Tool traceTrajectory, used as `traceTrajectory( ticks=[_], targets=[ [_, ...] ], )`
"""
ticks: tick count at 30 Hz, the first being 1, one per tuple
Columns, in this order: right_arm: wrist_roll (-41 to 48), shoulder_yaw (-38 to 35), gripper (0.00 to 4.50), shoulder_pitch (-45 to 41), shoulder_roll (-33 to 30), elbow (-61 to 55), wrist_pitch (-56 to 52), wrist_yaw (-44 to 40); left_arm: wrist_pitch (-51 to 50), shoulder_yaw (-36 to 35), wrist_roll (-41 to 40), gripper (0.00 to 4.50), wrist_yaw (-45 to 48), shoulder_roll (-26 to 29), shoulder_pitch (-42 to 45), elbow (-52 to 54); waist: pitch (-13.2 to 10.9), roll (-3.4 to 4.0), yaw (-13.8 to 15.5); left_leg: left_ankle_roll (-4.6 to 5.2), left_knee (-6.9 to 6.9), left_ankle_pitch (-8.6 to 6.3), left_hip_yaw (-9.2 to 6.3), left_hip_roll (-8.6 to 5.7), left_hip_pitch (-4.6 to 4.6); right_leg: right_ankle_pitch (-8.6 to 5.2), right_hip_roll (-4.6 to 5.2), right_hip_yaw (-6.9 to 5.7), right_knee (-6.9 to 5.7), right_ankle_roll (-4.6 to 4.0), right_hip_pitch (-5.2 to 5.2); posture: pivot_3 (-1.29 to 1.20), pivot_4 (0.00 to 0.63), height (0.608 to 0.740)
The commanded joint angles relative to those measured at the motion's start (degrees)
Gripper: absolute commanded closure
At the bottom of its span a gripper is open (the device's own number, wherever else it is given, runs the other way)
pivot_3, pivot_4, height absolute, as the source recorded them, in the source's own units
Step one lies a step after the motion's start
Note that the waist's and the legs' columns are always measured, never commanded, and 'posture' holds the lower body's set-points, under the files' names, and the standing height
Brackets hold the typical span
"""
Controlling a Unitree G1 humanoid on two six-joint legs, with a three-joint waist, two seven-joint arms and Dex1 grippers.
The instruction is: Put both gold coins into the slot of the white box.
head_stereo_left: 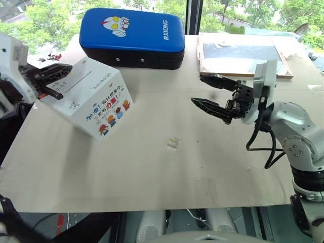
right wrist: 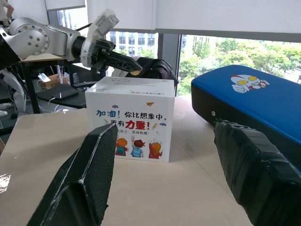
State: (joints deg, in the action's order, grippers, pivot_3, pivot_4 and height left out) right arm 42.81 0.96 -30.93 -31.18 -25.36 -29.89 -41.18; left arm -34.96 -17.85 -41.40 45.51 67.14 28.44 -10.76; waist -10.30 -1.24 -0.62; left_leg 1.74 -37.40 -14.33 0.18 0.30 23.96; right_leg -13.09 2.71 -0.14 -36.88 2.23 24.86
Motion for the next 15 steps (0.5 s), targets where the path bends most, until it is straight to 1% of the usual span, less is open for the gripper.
traceTrajectory(
  ticks=[1, 6, 11, 15],
  targets=[
    [0.0, -1.1, 1.03, -0.4, 0.1, -1.8, 0.3, -0.4, -0.7, 0.2, 1.7, 4.50, 4.2, 0.3, 0.7, 0.1, 0.0, 0.00, 0.0, 0.00, -0.01, 0.00, -0.01, 0.00, 0.00, 0.00, -0.01, 0.00, -0.03, 0.00, 0.00, 0.00, 0.150, 0.740],
    [0.0, -1.1, 1.03, -0.2, 0.3, -1.9, 0.3, -0.4, 0.4, 2.8, 7.5, 4.50, 4.9, -0.2, 2.1, -4.3, 0.0, 0.00, -0.1, 0.01, -0.04, -0.01, 0.00, 0.00, -0.07, 0.00, -0.03, 0.01, -0.13, 0.00, -0.01, 0.00, 0.150, 0.740],
    [0.0, -1.0, 1.03, -0.1, 0.6, -2.1, 0.3, -0.3, 3.2, 4.5, 12.9, 4.50, 5.9, -0.3, 2.5, -8.4, 0.0, 0.00, -0.2, 0.23, -0.11, -0.13, 0.03, 0.01, -0.19, 0.00, -0.04, 0.04, -0.38, 0.00, -0.01, 0.00, 0.150, 0.740],
    [-0.1, -0.9, 1.03, 0.2, 0.9, -2.3, 0.3, -0.2, 3.9, 4.1, 14.0, 4.50, 6.8, -0.9, 3.0, -10.1, 0.0, 0.00, -0.7, 0.26, -0.25, -0.14, 0.13, 0.03, -0.37, -0.01, -0.08, 0.18, -0.84, -0.01, 0.00, 0.00, 0.150, 0.740]
  ],
)
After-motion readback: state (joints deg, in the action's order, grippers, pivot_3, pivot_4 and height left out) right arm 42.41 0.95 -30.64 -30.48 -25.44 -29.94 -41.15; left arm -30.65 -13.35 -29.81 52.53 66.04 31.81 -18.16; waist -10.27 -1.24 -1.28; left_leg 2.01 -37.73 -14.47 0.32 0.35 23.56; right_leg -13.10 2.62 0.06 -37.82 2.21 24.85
